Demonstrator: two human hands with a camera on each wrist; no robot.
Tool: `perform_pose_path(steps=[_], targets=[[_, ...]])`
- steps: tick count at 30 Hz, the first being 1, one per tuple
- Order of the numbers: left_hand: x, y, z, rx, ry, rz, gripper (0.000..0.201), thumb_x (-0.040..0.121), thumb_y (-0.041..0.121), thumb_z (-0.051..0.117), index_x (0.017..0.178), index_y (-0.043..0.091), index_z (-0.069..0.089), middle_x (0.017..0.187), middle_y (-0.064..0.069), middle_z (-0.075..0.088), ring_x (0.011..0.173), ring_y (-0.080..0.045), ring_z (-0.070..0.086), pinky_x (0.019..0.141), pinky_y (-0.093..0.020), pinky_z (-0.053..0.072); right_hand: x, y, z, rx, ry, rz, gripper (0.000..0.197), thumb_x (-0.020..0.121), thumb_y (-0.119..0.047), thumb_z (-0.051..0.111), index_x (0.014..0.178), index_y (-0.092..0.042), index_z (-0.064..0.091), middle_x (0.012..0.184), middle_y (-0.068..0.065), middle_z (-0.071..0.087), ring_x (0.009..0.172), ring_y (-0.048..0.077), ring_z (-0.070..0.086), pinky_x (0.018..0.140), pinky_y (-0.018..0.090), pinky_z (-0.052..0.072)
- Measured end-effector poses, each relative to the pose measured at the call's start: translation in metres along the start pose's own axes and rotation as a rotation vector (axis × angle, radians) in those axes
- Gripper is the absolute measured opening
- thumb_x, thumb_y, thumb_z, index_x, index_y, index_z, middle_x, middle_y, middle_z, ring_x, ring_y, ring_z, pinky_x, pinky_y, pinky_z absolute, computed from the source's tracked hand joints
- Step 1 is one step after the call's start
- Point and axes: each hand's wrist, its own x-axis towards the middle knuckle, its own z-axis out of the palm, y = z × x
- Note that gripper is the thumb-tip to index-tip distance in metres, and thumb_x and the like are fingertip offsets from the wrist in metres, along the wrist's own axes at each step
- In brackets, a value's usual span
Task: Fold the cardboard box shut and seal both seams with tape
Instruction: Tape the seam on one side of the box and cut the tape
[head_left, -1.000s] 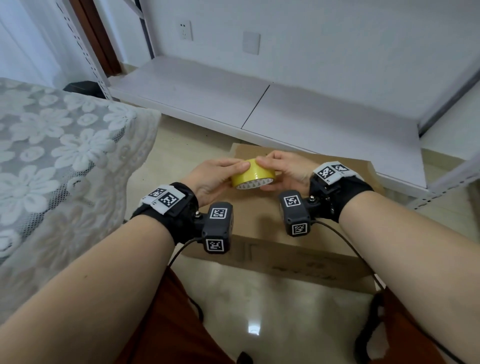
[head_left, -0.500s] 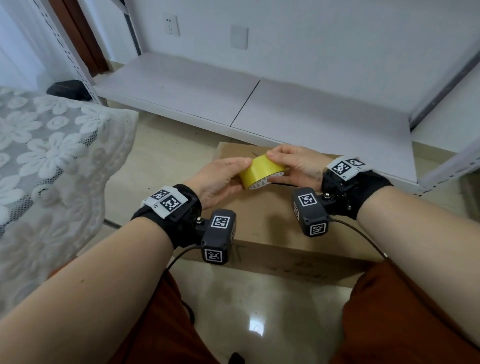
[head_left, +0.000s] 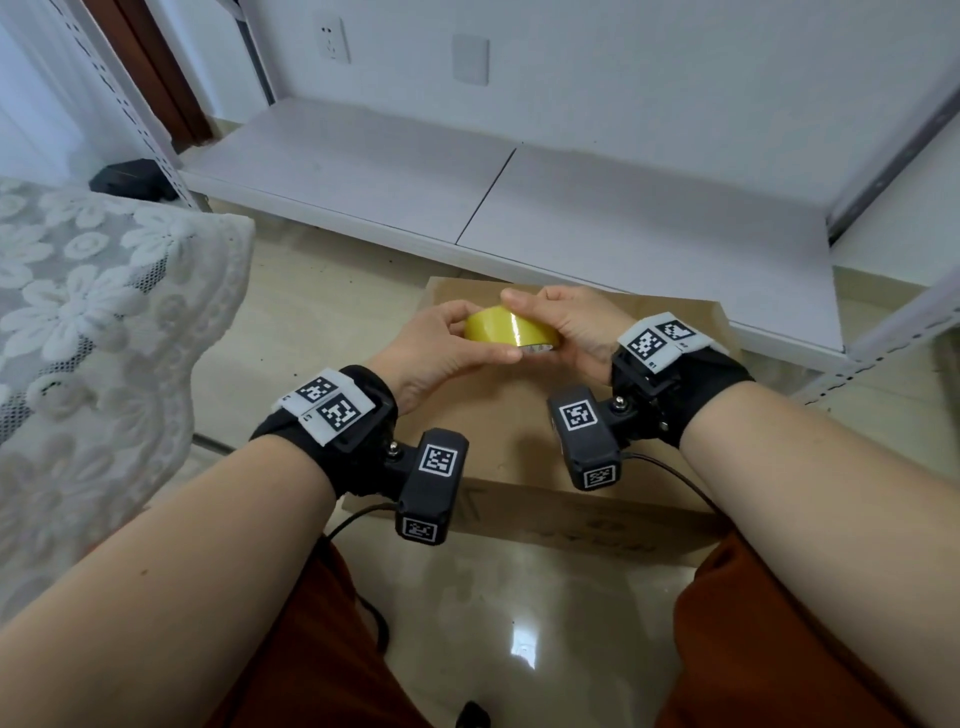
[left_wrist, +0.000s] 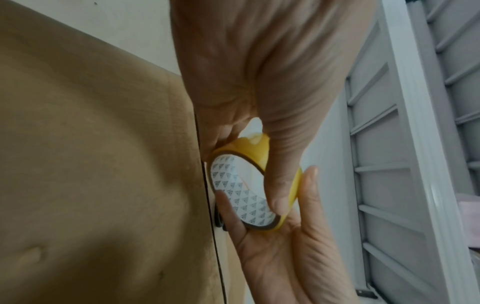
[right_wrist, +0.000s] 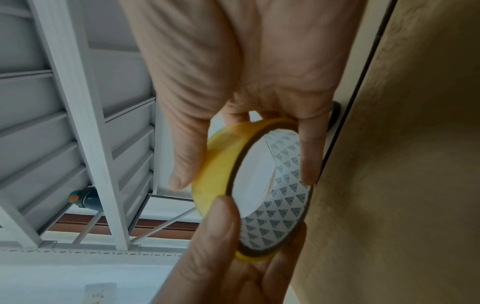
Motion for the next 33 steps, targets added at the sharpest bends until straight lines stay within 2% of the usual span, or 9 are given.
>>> perform_pose_path(steps=[5, 11, 17, 19, 22, 25, 28, 30, 33], targets=[[0.006, -0.005, 0.008, 0.234, 0.141, 0.101, 0.038, 0.062, 0.016, 0.087, 0.086, 0.011, 0.059, 0.087, -0.008, 0.062, 0.083, -0.018, 0.057, 0.078, -0.036, 0.049, -0.002, 0.005, 0.007, -0.272, 0.052, -0.074, 0.038, 0.07, -0.028, 0.082, 0.071, -0.015, 0.047, 0.078, 0.006, 0.059, 0.07, 0.018, 0.062, 0.071, 0.039, 0.059], [0.009, -0.008, 0.009, 0.381, 0.209, 0.171, 0.039, 0.062, 0.025, 0.088, 0.08, 0.008, 0.058, 0.079, -0.007, 0.059, 0.075, -0.017, 0.052, 0.069, -0.032, 0.043, 0.001, 0.005, 0.02, -0.579, 0.211, -0.204, 0.048, 0.063, -0.041, 0.083, 0.069, -0.02, 0.04, 0.071, -0.001, 0.049, 0.067, 0.015, 0.049, 0.063, 0.034, 0.046], [0.005, 0.001, 0.002, 0.379, 0.079, 0.137, 0.031, 0.07, 0.018, 0.083, 0.094, 0.02, 0.064, 0.102, -0.008, 0.069, 0.1, -0.021, 0.063, 0.09, -0.038, 0.052, -0.004, -0.006, 0.015, -0.557, 0.183, -0.175, 0.047, 0.069, -0.048, 0.078, 0.092, -0.018, 0.05, 0.083, -0.006, 0.054, 0.068, 0.007, 0.055, 0.056, 0.019, 0.043], [0.006, 0.001, 0.001, 0.396, 0.1, 0.141, 0.037, 0.071, 0.018, 0.083, 0.104, 0.019, 0.066, 0.105, -0.006, 0.069, 0.103, -0.022, 0.063, 0.092, -0.038, 0.052, -0.004, -0.008, 0.012, -0.561, 0.192, -0.165, 0.06, 0.069, -0.051, 0.077, 0.111, -0.018, 0.05, 0.099, -0.005, 0.055, 0.088, 0.011, 0.057, 0.069, 0.023, 0.047], [0.009, -0.001, 0.003, 0.461, 0.232, 0.177, 0.037, 0.067, 0.031, 0.085, 0.089, 0.007, 0.068, 0.096, -0.004, 0.071, 0.094, -0.021, 0.066, 0.086, -0.043, 0.053, -0.002, -0.008, 0.018, -0.55, 0.245, -0.114, 0.086, 0.071, -0.053, 0.075, 0.136, -0.014, 0.033, 0.122, 0.001, 0.05, 0.11, 0.018, 0.052, 0.094, 0.033, 0.044], [0.014, -0.003, 0.002, 0.407, 0.267, 0.25, 0.04, 0.065, 0.031, 0.086, 0.076, 0.0, 0.064, 0.106, -0.002, 0.067, 0.101, -0.016, 0.062, 0.093, -0.039, 0.05, -0.002, -0.008, 0.024, -0.368, 0.138, -0.007, 0.062, 0.076, -0.05, 0.072, 0.113, -0.003, 0.055, 0.099, 0.01, 0.068, 0.088, 0.023, 0.066, 0.084, 0.037, 0.055], [0.015, -0.002, 0.002, 0.413, 0.264, 0.283, 0.029, 0.069, 0.028, 0.083, 0.087, 0.008, 0.073, 0.123, 0.005, 0.054, 0.116, -0.007, 0.047, 0.103, -0.027, 0.035, -0.002, -0.006, 0.026, -0.218, 0.048, 0.018, 0.044, 0.081, -0.042, 0.07, 0.101, -0.003, 0.066, 0.087, 0.012, 0.069, 0.079, 0.024, 0.066, 0.079, 0.037, 0.057], [0.018, -0.004, 0.0, 0.437, 0.197, 0.303, 0.022, 0.069, 0.028, 0.083, 0.083, 0.015, 0.074, 0.122, 0.002, 0.058, 0.116, -0.012, 0.052, 0.105, -0.036, 0.038, -0.002, -0.006, 0.025, -0.205, 0.021, -0.036, 0.03, 0.084, -0.036, 0.068, 0.098, -0.009, 0.068, 0.09, 0.01, 0.071, 0.081, 0.021, 0.066, 0.082, 0.036, 0.055], [0.017, -0.005, -0.001, 0.443, 0.211, 0.273, 0.024, 0.062, 0.028, 0.086, 0.066, 0.023, 0.063, 0.119, -0.004, 0.061, 0.113, -0.017, 0.057, 0.101, -0.043, 0.042, -0.005, -0.009, 0.022, -0.187, -0.035, -0.082, 0.008, 0.089, -0.021, 0.063, 0.091, -0.015, 0.067, 0.076, 0.0, 0.073, 0.068, 0.009, 0.068, 0.064, 0.022, 0.054]])
